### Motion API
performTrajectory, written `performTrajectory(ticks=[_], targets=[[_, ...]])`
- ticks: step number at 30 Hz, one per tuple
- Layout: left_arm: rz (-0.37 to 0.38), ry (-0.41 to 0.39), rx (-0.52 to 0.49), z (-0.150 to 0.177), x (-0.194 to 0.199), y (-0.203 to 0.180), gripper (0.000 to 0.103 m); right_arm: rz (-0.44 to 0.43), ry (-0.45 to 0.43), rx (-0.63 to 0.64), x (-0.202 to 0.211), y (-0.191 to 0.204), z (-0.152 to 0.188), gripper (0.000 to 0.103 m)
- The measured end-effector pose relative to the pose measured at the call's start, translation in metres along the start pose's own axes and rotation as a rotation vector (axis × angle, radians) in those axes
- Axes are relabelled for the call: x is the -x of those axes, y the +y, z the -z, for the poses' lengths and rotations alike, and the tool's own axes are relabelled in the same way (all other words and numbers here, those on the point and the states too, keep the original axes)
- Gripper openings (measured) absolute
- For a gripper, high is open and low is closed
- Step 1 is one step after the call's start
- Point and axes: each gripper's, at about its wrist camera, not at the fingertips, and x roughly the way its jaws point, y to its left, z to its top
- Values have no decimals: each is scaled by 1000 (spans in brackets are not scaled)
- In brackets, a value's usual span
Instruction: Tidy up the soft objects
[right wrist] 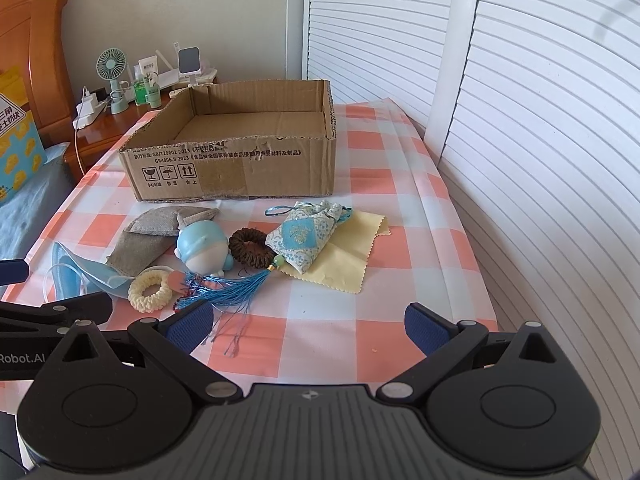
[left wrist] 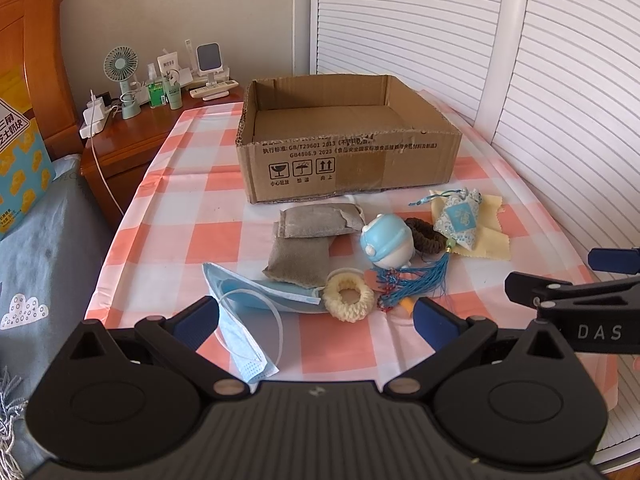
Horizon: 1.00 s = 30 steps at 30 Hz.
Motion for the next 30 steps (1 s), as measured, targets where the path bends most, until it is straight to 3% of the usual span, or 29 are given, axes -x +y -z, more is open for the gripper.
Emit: performTrajectory(ticks=[30], targets=[[4,-14,-5,0,0,-2,103,1,-5,4,0,0,0,103]])
